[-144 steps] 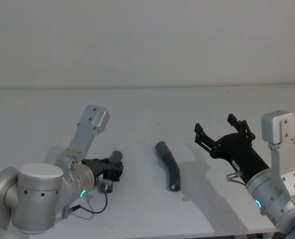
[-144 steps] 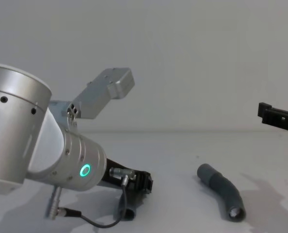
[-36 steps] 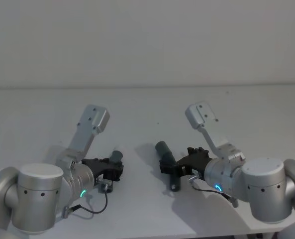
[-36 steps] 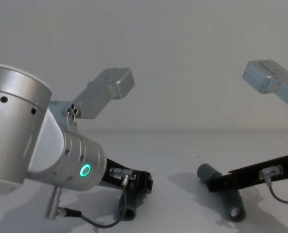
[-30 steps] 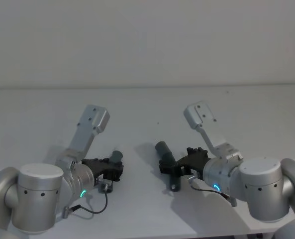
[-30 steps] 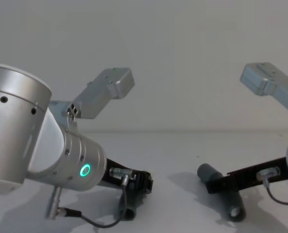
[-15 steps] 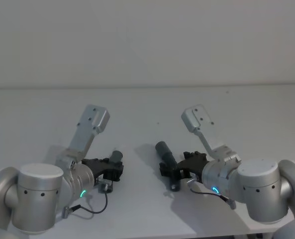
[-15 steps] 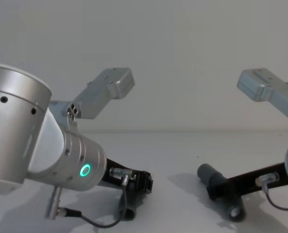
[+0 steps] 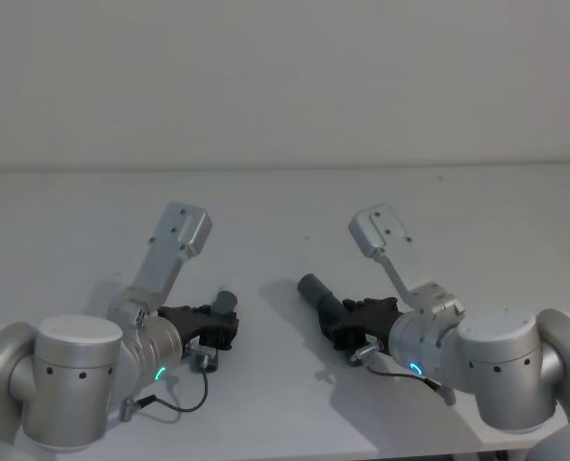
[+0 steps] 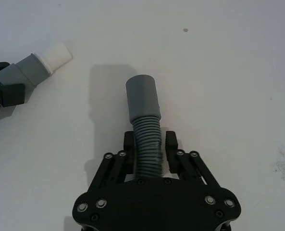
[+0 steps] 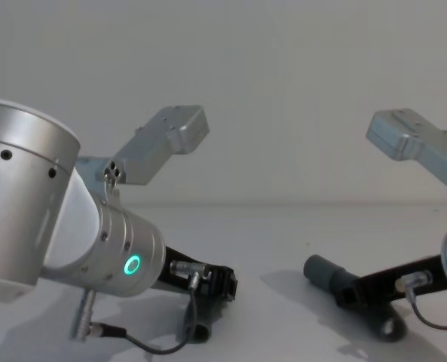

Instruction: Use both hands to pick up one end of the pipe from the table, align the ends, and insert them.

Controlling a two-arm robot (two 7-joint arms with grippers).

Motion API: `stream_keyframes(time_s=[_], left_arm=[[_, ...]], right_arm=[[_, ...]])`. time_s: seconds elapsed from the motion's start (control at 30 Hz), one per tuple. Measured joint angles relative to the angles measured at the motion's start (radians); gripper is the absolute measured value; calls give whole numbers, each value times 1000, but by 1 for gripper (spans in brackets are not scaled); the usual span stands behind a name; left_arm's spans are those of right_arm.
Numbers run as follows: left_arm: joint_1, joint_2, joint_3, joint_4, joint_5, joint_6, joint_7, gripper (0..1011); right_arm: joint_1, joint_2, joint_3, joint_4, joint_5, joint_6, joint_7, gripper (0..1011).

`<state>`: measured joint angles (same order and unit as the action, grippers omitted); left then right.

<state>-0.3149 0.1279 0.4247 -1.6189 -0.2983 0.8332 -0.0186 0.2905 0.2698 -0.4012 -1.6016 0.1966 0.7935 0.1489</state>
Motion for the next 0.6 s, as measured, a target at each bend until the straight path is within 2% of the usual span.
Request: stream_keyframes(time_s=[0.03, 0.2, 0.6], left_arm=[[0, 0, 0, 0, 0, 0, 0, 328], [0, 0, 0, 0, 0, 0, 0, 328], [0, 0, 0, 0, 0, 0, 0, 328]], right_arm=[[0, 0, 0, 0, 0, 0, 0, 340], [0, 1, 0, 1, -1, 1, 1, 240], [-1, 1, 0, 1, -2, 2, 1, 205]])
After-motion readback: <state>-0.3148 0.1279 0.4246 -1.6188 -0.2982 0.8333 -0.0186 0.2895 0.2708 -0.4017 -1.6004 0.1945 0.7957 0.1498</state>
